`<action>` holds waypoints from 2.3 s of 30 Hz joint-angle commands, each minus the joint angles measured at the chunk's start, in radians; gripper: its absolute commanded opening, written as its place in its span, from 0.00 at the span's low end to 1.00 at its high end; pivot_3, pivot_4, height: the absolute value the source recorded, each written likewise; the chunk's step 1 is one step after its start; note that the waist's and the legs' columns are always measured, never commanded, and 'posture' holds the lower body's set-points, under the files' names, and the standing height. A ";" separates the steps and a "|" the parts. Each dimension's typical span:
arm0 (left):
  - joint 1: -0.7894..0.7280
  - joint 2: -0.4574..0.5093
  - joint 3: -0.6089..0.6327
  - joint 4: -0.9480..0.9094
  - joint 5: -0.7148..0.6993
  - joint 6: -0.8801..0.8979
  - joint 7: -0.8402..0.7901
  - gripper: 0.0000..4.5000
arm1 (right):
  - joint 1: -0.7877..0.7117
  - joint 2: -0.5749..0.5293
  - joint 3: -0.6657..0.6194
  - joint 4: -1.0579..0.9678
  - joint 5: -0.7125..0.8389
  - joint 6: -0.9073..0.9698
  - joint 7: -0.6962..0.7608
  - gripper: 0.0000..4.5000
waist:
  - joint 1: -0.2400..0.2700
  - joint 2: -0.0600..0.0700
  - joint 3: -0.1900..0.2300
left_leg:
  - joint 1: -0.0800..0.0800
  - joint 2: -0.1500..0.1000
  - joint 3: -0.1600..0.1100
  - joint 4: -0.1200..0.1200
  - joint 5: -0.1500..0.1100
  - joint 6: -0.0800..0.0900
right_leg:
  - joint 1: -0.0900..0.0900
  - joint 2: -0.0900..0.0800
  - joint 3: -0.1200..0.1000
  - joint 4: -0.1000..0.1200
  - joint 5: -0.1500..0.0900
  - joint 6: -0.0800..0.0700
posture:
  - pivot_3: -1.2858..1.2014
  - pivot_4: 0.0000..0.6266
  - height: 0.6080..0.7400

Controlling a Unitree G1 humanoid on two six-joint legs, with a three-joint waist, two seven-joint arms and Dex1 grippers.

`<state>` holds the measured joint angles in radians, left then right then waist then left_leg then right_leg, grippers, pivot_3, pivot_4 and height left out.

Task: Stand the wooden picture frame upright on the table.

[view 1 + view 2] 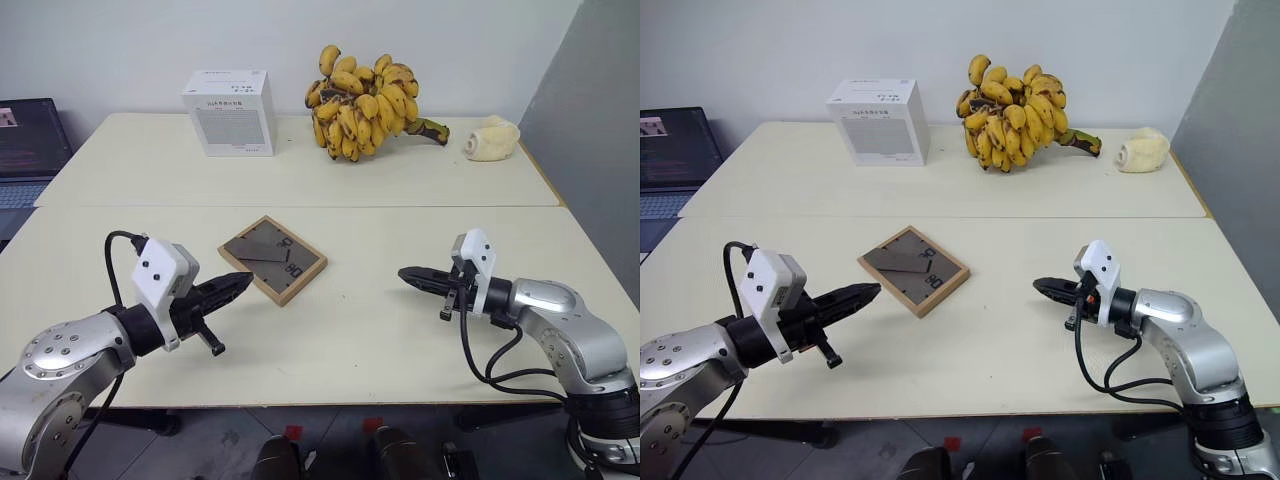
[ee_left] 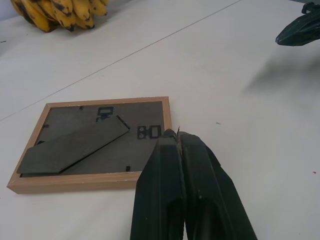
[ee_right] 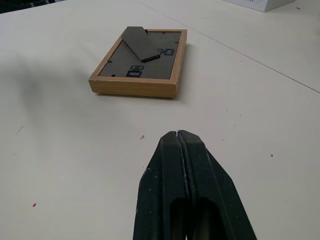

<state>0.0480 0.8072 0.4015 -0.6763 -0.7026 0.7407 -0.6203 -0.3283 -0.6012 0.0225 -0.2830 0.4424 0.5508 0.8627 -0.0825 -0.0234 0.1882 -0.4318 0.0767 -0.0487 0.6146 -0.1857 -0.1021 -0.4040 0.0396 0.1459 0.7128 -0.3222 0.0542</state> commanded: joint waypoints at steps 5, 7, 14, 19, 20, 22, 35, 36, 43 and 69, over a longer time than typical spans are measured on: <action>-0.035 0.012 0.015 -0.016 0.001 0.009 0.036 0.01 | -0.028 0.005 -0.011 -0.007 0.001 -0.019 -0.014 0.00 | 0.000 0.000 0.000 | 0.000 0.000 0.000 0.000 0.000 0.000 | 0.000 0.000 0.000 0.000 0.000 0.000 | 0.52 0.24 1.00; -0.037 0.011 0.016 -0.016 -0.001 0.012 0.040 0.01 | -0.027 0.004 -0.009 -0.003 -0.004 -0.024 -0.014 0.00 | 0.000 0.000 0.000 | 0.000 0.000 0.000 0.000 0.000 0.000 | 0.000 0.000 0.000 0.000 0.000 0.000 | 0.52 0.24 1.00; -0.031 0.003 0.028 -0.028 -0.006 0.015 0.060 0.01 | -0.034 0.003 -0.005 0.013 -0.010 -0.035 -0.012 0.00 | 0.000 0.000 0.000 | 0.000 0.000 0.000 0.000 0.000 0.000 | 0.000 0.000 0.000 0.000 0.000 0.000 | 0.52 0.24 1.00; -0.021 -0.003 0.044 -0.033 -0.008 0.016 0.080 0.01 | -0.036 0.009 0.001 0.021 -0.017 -0.044 -0.009 0.00 | 0.000 0.000 0.000 | 0.000 0.000 0.000 0.000 0.000 0.000 | 0.000 0.000 0.000 0.000 0.000 0.000 | 0.52 0.24 1.00; -0.020 -0.006 0.047 -0.032 -0.005 0.015 0.088 0.01 | -0.037 0.011 0.003 0.023 -0.020 -0.046 -0.008 0.00 | 0.000 0.000 0.000 | 0.000 0.000 0.000 0.000 0.000 0.000 | 0.000 0.000 0.000 0.000 0.000 0.000 | 0.52 0.24 1.00; -0.011 -0.016 0.058 -0.028 0.003 0.013 0.106 0.01 | -0.037 0.015 0.007 0.028 -0.029 -0.058 -0.005 0.00 | 0.000 0.000 0.000 | 0.000 0.000 0.000 0.000 0.000 0.000 | 0.000 0.000 0.000 0.000 0.000 0.000 | 0.52 0.24 1.00; 0.034 -0.133 0.137 0.161 0.212 -0.089 0.298 0.01 | -0.101 0.064 0.054 0.159 -0.148 -0.190 -0.048 0.00 | 0.000 -0.001 0.000 | 0.000 0.000 0.000 0.000 0.000 0.000 | 0.000 0.000 0.000 0.000 0.002 -0.004 | 0.52 0.24 1.00; 0.022 -0.144 0.134 0.196 0.233 -0.103 0.316 0.01 | -0.116 0.077 0.063 0.178 -0.169 -0.209 -0.063 0.00 | 0.000 -0.001 0.000 | 0.000 0.000 0.000 0.000 0.000 0.000 | 0.000 0.000 0.000 0.000 0.002 -0.004 | 0.52 0.24 1.00; -0.168 -0.207 -0.003 0.537 0.390 -0.277 0.360 0.01 | -0.226 0.222 0.160 0.342 -0.313 -0.326 -0.173 0.00 | 0.003 -0.001 -0.001 | 0.001 0.000 0.000 0.000 0.000 0.000 | 0.001 0.000 -0.001 0.001 0.003 -0.005 | 0.52 0.24 1.00; -0.524 -0.377 -0.283 0.972 0.494 -0.292 0.260 0.01 | -0.439 0.484 0.257 0.964 -0.556 -0.720 -0.337 0.00 | 0.029 -0.005 -0.004 | 0.001 -0.002 -0.003 0.001 0.001 -0.001 | 0.002 -0.002 -0.004 0.003 0.003 -0.005 | 0.52 0.24 1.00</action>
<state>-0.4572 0.4501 0.1596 0.2807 -0.2202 0.4605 -0.3329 -0.7390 -0.1334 0.2620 0.6724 -0.0985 -0.1361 0.5281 -0.0538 -0.0283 0.1844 -0.4309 0.0746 -0.0523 0.6159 -0.1852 -0.1030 -0.4012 0.0376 0.1415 0.7161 -0.3188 0.0492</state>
